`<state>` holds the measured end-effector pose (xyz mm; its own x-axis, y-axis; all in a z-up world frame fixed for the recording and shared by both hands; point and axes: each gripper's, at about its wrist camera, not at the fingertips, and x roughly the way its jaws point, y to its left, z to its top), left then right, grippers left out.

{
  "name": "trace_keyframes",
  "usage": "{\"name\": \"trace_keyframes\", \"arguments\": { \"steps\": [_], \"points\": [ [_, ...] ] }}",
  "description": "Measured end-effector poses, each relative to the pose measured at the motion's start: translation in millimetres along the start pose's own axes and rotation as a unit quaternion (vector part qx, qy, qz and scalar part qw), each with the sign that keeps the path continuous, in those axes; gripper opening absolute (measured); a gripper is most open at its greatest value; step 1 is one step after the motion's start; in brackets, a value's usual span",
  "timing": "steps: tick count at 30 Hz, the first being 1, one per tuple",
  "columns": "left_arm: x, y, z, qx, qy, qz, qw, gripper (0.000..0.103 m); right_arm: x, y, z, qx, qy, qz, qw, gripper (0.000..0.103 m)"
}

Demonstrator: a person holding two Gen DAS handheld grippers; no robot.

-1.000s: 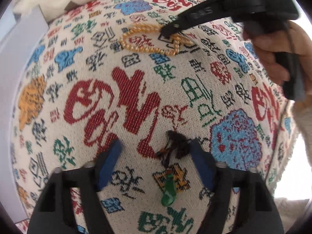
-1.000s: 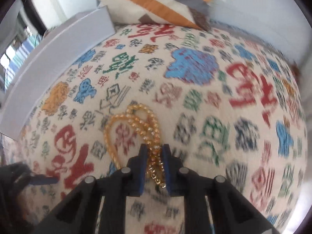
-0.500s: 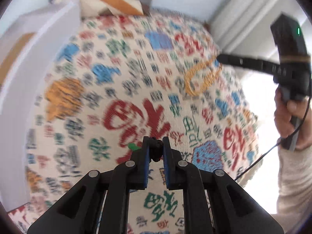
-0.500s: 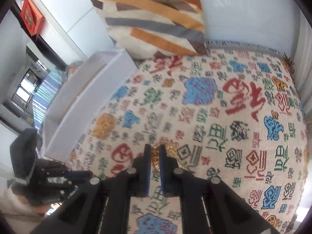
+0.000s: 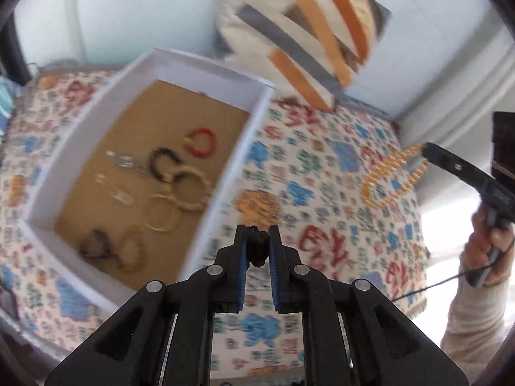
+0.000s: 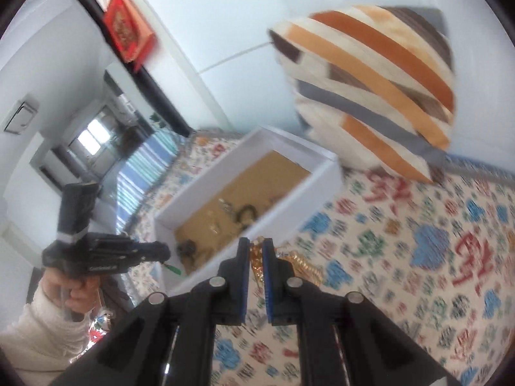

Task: Organize jewelry

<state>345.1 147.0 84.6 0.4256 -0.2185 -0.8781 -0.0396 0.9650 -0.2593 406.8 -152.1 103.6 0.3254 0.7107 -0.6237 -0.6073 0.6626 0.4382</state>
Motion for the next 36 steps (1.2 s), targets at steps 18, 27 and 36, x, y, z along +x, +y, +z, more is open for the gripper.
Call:
{"name": "trace_keyframes", "arguments": {
  "steps": [18, 27, 36],
  "points": [
    [67, 178, 26, -0.132, 0.032, 0.094, 0.9863, 0.012, 253, 117, 60, -0.052, 0.128, 0.044, 0.989, 0.008],
    [44, 167, 5, -0.130, 0.021, 0.149, 0.9801, 0.086, 261, 131, 43, -0.075, 0.157, -0.035, 0.984, 0.057],
    [-15, 140, -14, -0.121, -0.046, 0.237, 0.9630, 0.093, 212, 145, 40, -0.121, 0.166, -0.140, 0.969, 0.068]
  ]
}}
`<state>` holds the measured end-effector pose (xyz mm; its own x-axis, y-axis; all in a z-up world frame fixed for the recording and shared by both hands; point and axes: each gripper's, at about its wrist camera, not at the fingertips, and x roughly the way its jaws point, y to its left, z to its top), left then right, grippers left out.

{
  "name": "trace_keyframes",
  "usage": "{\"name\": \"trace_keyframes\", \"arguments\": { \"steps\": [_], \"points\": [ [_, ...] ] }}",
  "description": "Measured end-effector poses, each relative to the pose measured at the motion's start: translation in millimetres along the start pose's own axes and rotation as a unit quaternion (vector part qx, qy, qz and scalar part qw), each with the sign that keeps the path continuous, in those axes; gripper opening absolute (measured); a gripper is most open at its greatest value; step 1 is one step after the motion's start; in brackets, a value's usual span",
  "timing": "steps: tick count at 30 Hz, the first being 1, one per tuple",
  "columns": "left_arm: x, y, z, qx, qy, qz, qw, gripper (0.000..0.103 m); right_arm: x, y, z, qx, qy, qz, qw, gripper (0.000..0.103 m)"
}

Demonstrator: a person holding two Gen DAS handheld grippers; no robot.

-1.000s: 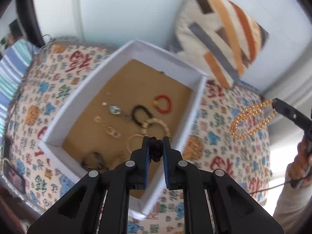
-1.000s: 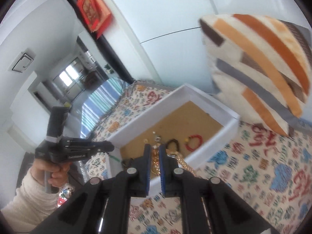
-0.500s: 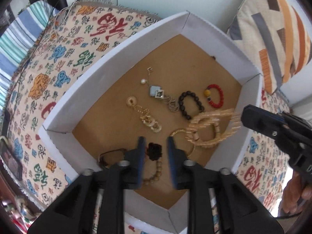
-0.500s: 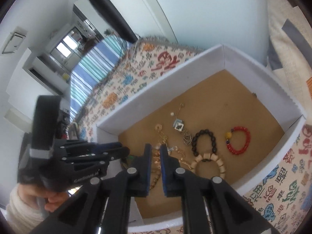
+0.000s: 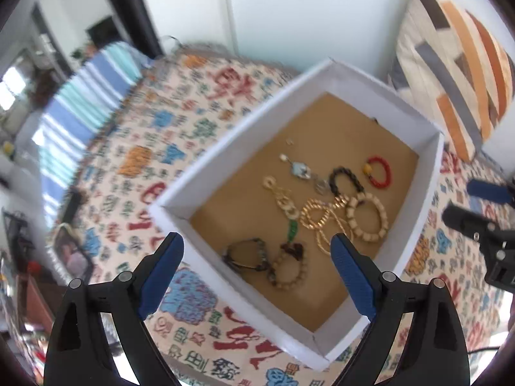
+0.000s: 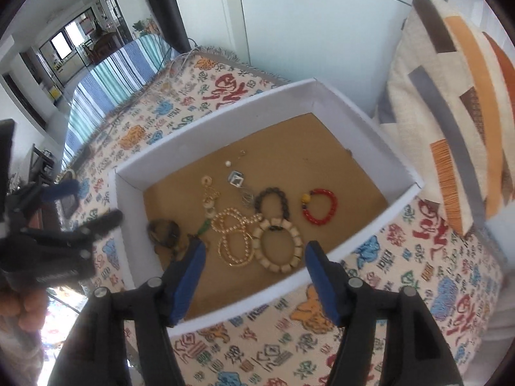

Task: Organize jewelry

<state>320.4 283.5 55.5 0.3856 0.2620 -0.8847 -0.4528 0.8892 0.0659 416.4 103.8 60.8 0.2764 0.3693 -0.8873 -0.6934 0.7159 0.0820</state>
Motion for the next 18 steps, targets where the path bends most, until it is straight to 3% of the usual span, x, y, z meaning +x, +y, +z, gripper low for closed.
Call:
{"name": "trace_keyframes", "arguments": {
  "steps": [2, 5, 9, 11, 13, 18],
  "points": [
    [-14, 4, -4, -0.014, -0.023, -0.020, 0.9994, 0.093, -6, -1, -4, 0.004, 0.002, -0.006, 1.000, 0.075],
    [-20, 8, -3, -0.019, -0.013, -0.028, 0.9993, 0.093, -10, 2, -6, 0.002, 0.000, -0.017, 1.000, 0.075],
    [-24, 7, -5, -0.009, -0.011, -0.017, 0.9998, 0.093, -15, 10, -10, 0.002, -0.006, -0.018, 1.000, 0.075],
    [-27, 5, -6, -0.003, -0.021, -0.001, 0.9998, 0.103, -17, 13, -11, 0.001, -0.011, -0.020, 1.000, 0.075],
    [-31, 2, -7, 0.000, -0.029, 0.013, 0.9995, 0.103, -18, 14, -12, 0.000, -0.013, -0.021, 1.000, 0.075],
    [-32, 2, -12, -0.007, -0.010, -0.014, 0.9998, 0.103, -19, 14, -11, 0.002, -0.007, -0.022, 1.000, 0.075]
  ]
}}
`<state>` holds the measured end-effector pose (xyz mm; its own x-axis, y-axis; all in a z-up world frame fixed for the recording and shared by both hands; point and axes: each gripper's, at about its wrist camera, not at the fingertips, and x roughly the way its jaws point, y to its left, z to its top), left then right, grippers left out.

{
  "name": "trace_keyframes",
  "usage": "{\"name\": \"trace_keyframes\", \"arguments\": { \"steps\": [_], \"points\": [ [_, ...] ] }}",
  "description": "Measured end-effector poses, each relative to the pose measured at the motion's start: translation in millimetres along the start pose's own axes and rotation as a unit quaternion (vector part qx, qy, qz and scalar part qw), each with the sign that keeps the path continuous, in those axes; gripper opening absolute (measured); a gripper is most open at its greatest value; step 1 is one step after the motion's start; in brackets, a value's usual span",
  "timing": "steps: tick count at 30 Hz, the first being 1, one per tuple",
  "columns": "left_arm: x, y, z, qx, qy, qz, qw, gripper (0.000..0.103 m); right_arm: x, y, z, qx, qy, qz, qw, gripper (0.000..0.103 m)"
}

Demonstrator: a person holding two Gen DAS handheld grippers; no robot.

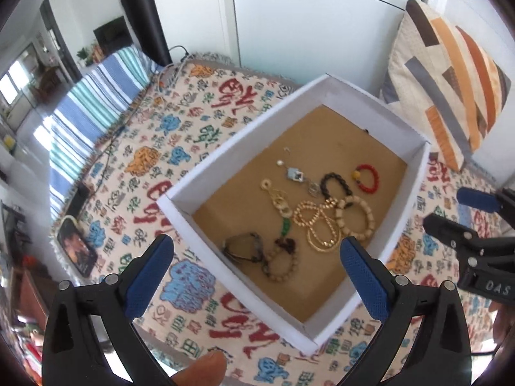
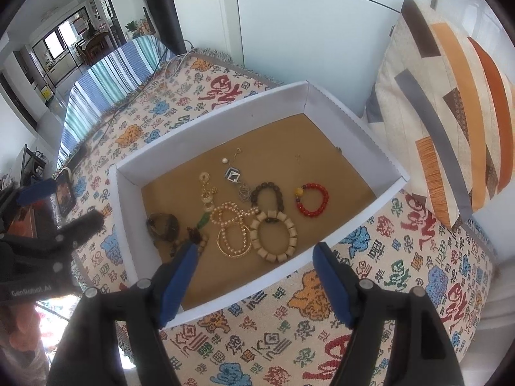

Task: Organize jewelry

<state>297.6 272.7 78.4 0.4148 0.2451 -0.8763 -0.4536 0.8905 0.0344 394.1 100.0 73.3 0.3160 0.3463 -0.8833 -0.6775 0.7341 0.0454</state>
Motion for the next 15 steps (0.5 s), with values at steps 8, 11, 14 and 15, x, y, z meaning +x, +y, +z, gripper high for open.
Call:
{"name": "trace_keyframes", "arguments": {
  "steps": [8, 11, 14, 15],
  "points": [
    [-15, -6, 0, -0.002, 0.013, -0.026, 0.9996, 0.102, -7, -7, 2, 0.000, -0.001, -0.010, 1.000, 0.075],
    [-14, -8, 0, -0.010, 0.026, -0.015, 0.9995, 0.102, -7, -8, 2, 0.000, 0.001, -0.010, 1.000, 0.075],
    [-13, -7, 1, -0.017, 0.026, 0.000, 0.9995, 0.102, -8, -8, 1, -0.002, 0.001, -0.010, 1.000, 0.075],
    [-14, -6, 1, -0.017, 0.024, 0.003, 0.9996, 0.102, -9, -8, 1, -0.002, 0.000, -0.010, 1.000, 0.075]
  ]
}}
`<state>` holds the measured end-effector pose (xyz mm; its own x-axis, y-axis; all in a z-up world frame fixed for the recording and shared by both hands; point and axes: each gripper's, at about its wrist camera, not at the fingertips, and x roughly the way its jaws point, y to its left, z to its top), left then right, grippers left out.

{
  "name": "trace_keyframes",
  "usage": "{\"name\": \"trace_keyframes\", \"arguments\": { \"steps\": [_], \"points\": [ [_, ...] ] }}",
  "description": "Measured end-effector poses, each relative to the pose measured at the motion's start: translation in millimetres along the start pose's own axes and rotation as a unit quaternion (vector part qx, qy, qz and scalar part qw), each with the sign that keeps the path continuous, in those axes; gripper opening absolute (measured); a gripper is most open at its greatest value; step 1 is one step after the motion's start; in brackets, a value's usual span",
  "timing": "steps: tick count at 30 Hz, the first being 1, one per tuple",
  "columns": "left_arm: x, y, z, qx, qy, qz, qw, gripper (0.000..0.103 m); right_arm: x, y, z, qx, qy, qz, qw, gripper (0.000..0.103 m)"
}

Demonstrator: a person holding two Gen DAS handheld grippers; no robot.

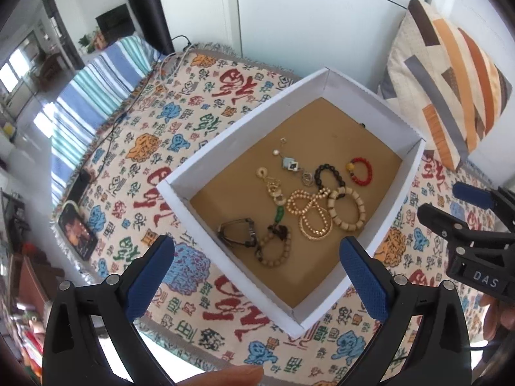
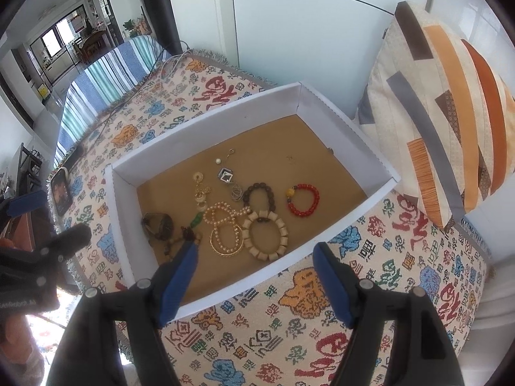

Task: Organize jewelry

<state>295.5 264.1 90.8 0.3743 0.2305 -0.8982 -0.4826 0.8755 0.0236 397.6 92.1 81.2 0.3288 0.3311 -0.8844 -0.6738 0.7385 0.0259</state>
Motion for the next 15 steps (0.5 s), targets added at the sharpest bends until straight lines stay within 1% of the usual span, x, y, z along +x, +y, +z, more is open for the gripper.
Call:
{"name": "trace_keyframes", "arguments": {
  "steps": [5, 15],
  "points": [
    [-1.0, 0.3, -0.2, 0.001, -0.003, 0.004, 1.0000, 0.102, -1.1, -1.6, -2.6, -0.001, 0.000, -0.004, 1.000, 0.075],
    [-3.5, -2.4, -4.0, 0.000, -0.009, -0.001, 1.0000, 0.102, -1.0, -1.9, -5.0, -0.003, 0.001, -0.004, 1.000, 0.075]
  ]
}}
